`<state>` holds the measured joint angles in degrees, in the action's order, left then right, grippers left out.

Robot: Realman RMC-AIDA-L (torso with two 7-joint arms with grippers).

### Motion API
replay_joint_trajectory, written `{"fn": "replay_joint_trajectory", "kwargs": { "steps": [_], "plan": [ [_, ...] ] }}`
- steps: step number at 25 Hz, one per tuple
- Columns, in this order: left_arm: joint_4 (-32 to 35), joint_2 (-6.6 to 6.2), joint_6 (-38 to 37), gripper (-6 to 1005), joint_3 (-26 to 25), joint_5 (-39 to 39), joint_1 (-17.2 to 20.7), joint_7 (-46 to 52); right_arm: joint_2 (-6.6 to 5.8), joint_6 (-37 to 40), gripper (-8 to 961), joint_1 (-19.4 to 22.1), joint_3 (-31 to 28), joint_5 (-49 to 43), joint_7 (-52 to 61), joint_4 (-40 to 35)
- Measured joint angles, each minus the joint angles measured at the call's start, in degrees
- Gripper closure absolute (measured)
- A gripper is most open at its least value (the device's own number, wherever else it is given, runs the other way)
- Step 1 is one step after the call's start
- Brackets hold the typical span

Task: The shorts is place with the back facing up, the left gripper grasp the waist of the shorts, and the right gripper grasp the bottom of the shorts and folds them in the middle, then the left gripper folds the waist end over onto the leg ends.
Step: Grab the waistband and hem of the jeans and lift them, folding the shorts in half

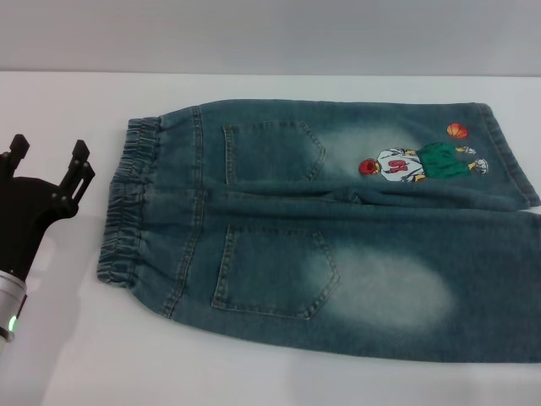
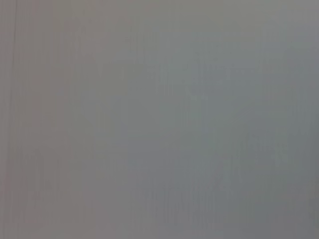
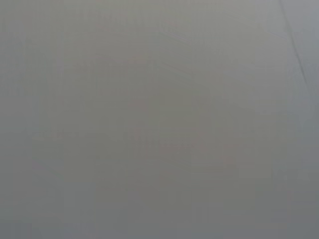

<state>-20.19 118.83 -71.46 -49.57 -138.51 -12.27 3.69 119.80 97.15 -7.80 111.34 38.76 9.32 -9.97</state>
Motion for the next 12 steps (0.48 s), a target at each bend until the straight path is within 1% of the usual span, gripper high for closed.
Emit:
{"fn": "replay_joint_trajectory", "kwargs": {
  "steps": [12],
  "plan": [
    [-0.1,0.0,0.0,190,0.0,0.0,-0.1,0.0,0.0,-0.4,228,-0.2,0.1,0.0,0.0,0.0]
  ]
}}
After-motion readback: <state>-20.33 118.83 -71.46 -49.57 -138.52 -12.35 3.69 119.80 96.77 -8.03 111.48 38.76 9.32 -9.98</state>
